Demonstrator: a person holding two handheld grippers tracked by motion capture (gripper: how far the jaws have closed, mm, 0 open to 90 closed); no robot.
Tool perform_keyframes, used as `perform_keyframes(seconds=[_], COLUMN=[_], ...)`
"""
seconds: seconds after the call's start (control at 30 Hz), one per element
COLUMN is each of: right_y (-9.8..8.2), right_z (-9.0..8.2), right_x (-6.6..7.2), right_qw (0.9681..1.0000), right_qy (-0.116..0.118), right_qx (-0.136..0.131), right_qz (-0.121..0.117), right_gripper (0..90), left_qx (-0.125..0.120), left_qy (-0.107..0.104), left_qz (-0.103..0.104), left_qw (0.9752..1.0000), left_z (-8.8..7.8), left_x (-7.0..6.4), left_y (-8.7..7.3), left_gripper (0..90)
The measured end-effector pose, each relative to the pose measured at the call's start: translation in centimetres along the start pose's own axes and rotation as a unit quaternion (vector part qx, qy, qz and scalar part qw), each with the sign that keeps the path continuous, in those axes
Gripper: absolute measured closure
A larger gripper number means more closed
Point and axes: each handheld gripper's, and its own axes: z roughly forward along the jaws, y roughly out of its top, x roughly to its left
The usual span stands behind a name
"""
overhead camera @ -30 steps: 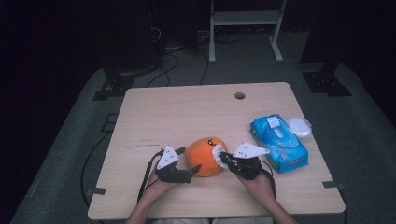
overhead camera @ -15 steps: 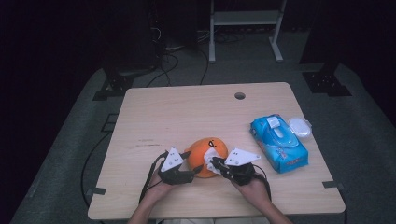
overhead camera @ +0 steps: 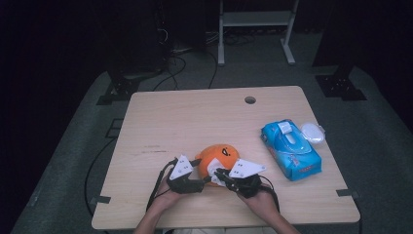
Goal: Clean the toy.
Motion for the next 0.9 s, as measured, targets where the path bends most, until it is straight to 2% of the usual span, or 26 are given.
perform_keyframes(seconds=[0.03,0.07,0.1,0.13,0.17,0.23,0.37,0.4,0.43,0.47,0.57,0.6,0.63,0.67,0.73,0.8,0.9], right_y=[0.1,0.2,0.1,-0.3,-0.3,-0.7,-0.7,-0.7,-0.6,-0.5,-0.3,-0.2,-0.2,-0.3,-0.4,-0.8,-1.2], right_z=[0.0,-0.1,-0.3,-0.7,-0.7,-1.0,-0.8,-0.8,-0.6,-0.5,-0.5,-0.7,-1.1,-1.3,-1.6,-2.1,-1.9], right_x=[-0.1,-0.5,-0.9,-1.8,-1.8,-2.3,-1.9,-1.7,-1.2,-0.8,-0.7,-1.1,-1.9,-2.4,-2.8,-3.7,-3.4], right_qw=[1.0,1.0,0.9998,0.9994,0.9994,0.9989,0.9992,0.9992,0.9995,0.9997,0.9997,0.9997,0.9992,0.9988,0.9984,0.9975,0.9978], right_qy=[-0.003,-0.007,-0.012,-0.023,-0.023,-0.023,-0.027,-0.027,-0.024,-0.021,-0.022,-0.023,-0.03,-0.037,-0.043,-0.055,-0.052], right_qx=[0.0,-0.003,-0.005,-0.007,-0.007,-0.008,-0.003,-0.002,-0.001,0.0,0.005,0.001,-0.007,-0.011,-0.012,-0.011,-0.005], right_qz=[-0.004,0.005,0.015,0.024,0.024,0.039,0.029,0.029,0.02,0.012,0.002,0.008,0.026,0.03,0.034,0.043,0.04], right_gripper=[82.0,82.0,82.0,82.0,82.0,82.0,82.0,82.0,82.0,81.9,82.0,82.0,82.0,82.0,82.0,82.0,82.0], left_qx=[-0.004,-0.008,-0.01,-0.009,-0.009,-0.007,-0.001,0.002,0.006,0.008,0.008,0.008,0.009,0.012,0.012,0.004,-0.037], left_qy=[-0.003,-0.001,0.004,0.014,0.014,0.006,-0.003,-0.003,-0.005,-0.005,-0.005,-0.005,-0.004,-0.003,-0.004,-0.013,-0.015], left_qz=[-0.007,-0.012,-0.017,-0.034,-0.034,-0.041,-0.033,-0.024,-0.011,-0.003,-0.006,-0.005,-0.003,0.006,0.008,0.005,-0.019], left_qw=[1.0,0.9999,0.9998,0.9993,0.9993,0.9991,0.9994,0.9997,0.9999,1.0,0.9999,0.9999,0.9999,0.9999,0.9999,0.9999,0.999], left_z=[-0.1,-0.1,-0.2,-0.1,-0.1,0.1,0.2,0.2,0.1,0.1,0.1,0.1,0.2,0.3,0.3,0.0,-0.6], left_x=[0.1,0.3,0.4,0.8,0.8,0.8,0.4,0.3,0.1,0.0,-0.1,-0.1,-0.2,-0.3,-0.3,-0.1,0.2], left_y=[0.0,0.0,0.0,0.1,0.1,-0.1,-0.1,0.0,0.0,0.0,0.0,0.0,0.1,0.1,0.1,0.2,0.6], left_gripper=[32.2,29.0,24.2,13.2,10.5,10.5,17.4,21.5,27.2,29.0,30.7,31.4,31.8,31.9,31.7,28.6,21.9])
